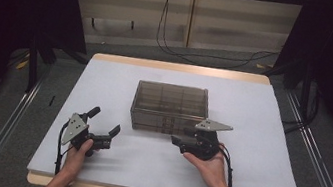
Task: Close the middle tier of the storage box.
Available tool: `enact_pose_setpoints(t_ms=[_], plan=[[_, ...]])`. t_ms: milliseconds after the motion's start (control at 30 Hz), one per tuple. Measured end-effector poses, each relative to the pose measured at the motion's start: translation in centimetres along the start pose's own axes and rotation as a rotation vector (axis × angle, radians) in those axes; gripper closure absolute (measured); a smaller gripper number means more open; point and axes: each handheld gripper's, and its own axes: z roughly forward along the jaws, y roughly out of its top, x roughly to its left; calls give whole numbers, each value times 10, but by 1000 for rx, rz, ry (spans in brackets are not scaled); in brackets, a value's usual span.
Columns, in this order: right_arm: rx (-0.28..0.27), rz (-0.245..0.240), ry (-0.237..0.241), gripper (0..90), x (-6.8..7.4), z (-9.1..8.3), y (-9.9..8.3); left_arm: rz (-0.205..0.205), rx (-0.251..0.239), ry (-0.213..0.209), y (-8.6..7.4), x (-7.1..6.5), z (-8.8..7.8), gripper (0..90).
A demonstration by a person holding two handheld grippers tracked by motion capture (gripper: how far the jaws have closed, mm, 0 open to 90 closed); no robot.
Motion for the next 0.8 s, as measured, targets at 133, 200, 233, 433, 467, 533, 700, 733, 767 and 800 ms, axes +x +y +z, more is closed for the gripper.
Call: enact_pose_setpoints(t_ms=[133, 200, 233, 433, 467, 533, 700, 733, 767, 800], plan=[[-18, 1, -8, 304, -2, -9, 0, 0, 0, 0, 0, 0, 0, 9], [-27, 7, -18, 242, -4, -16, -1, -1, 0, -2, 0, 0, 0, 8], [-27, 7, -18, 242, -4, -16, -1, -1, 0, -2, 0, 0, 0, 9], [-11, 24, -23, 147, -8, -28, -3, 0, 0, 0, 0, 0, 0, 9], [-10, 30, -22, 141, -9, -31, -4, 0, 0, 0, 0, 0, 0, 9], [-13, 40, -34, 127, -12, -39, -7, -1, 1, -2, 0, 0, 0, 9], [-15, 50, -77, 124, -17, -51, -10, 1, 1, -4, 0, 0, 0, 8], [-18, 49, -93, 119, -20, -58, -11, -2, 1, -2, 0, 0, 0, 9], [-22, 51, -101, 110, -21, -62, -12, -2, 1, -2, 0, 0, 0, 9], [-23, 55, -109, 105, -23, -65, -13, -2, 1, -2, 0, 0, 0, 9]])
